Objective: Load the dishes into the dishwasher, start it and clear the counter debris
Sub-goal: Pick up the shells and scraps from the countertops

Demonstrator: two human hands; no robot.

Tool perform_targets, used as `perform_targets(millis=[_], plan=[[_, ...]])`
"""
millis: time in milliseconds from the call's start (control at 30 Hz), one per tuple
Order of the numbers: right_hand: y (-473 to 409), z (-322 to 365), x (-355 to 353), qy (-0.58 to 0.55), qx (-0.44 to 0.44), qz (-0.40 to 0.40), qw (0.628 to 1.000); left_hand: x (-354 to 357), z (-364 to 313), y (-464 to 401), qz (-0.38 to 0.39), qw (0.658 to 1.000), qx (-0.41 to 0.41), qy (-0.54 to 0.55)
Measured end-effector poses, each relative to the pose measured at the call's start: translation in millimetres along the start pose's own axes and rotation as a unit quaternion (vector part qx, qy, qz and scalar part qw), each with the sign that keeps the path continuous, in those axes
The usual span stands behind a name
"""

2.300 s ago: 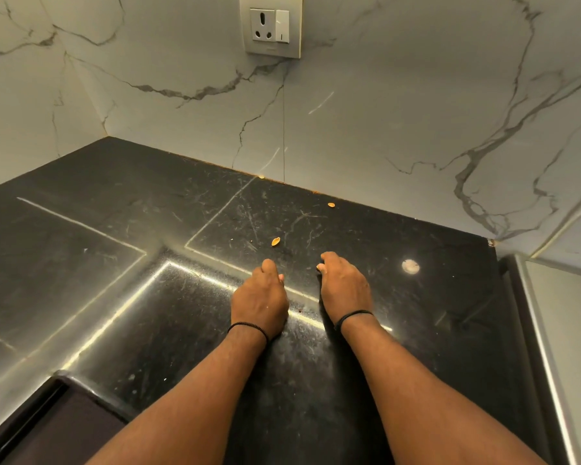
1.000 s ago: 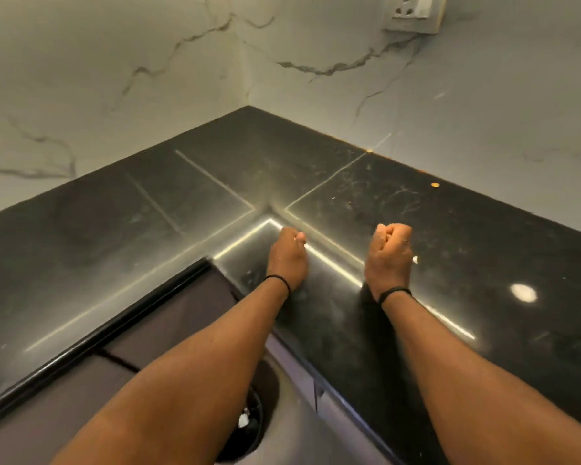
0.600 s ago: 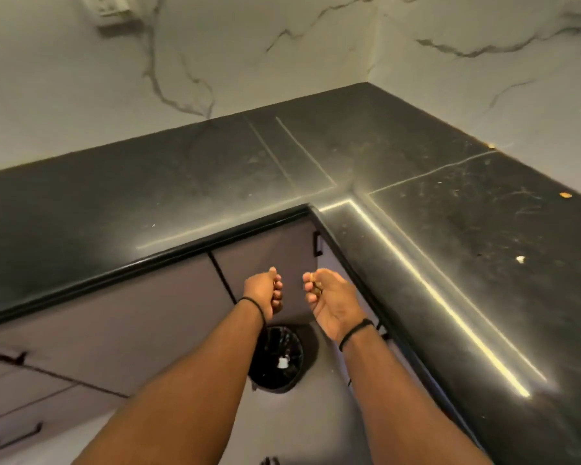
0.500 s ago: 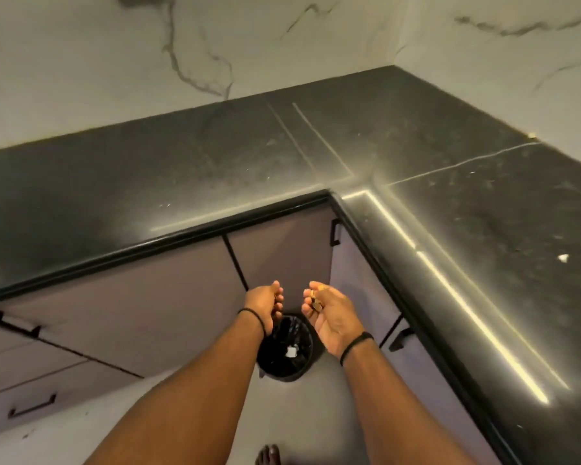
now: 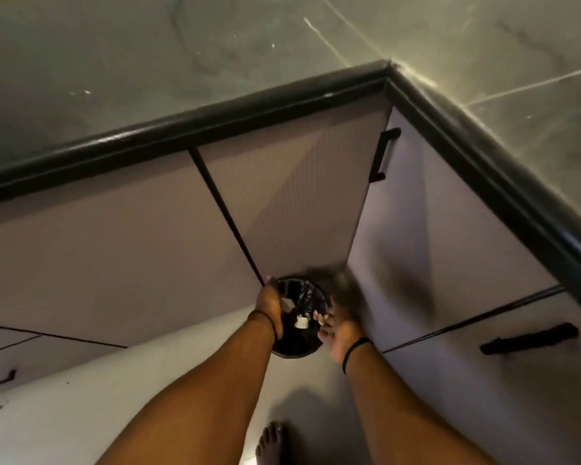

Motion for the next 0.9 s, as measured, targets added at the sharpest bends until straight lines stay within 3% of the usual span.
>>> perform_targets(millis=[67, 167, 267, 400, 433, 500, 567, 733, 900], plan=[[-29, 7, 2, 0.005, -0.005, 0.016, 1.000, -1, -1, -39, 0.027, 0.999, -0.010, -0.024], [-51, 1, -6, 0.014, -0.003, -0.003, 1.000, -30, 0, -76, -0.017, 0.996, 0.026, -0.087], [-35, -8, -19, 0.027, 0.009, -0.044, 0.999, -63, 24, -105, -0.063, 0.996, 0.002, -0.064], [10, 3, -14, 0.039, 0.024, -0.043, 0.998, -9, -17, -1, -0.095, 0.985, 0.042, -0.141], [21, 10, -9, 0.034, 0.023, -0.027, 0.999, -3, -29, 12, -0.118, 0.970, 0.071, -0.202], [49, 32, 0, 0.049, 0.009, 0.007, 0.999, 19, -59, 40, -0.143, 0.907, 0.121, -0.377], [89, 59, 3, 0.111, -0.036, 0.022, 0.993, 45, -86, 74, -0.165, 0.879, 0.191, -0.405], [184, 103, -9, 0.230, -0.122, 0.086, 0.962, 149, -124, 226, -0.149, 0.738, 0.405, -0.519], [268, 130, -53, 0.249, -0.150, 0.136, 0.947, 234, -109, 322, -0.068, 0.683, 0.499, -0.529]])
Point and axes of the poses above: each hand's wrist, its own y-axis away from the middle knuckle, its own x-axis out of the palm, z = x × y, the point moved 8 cm from there along -y, towards the middle knuckle, and after that the axes turned 10 degrees about y, right-handed, at the moved point
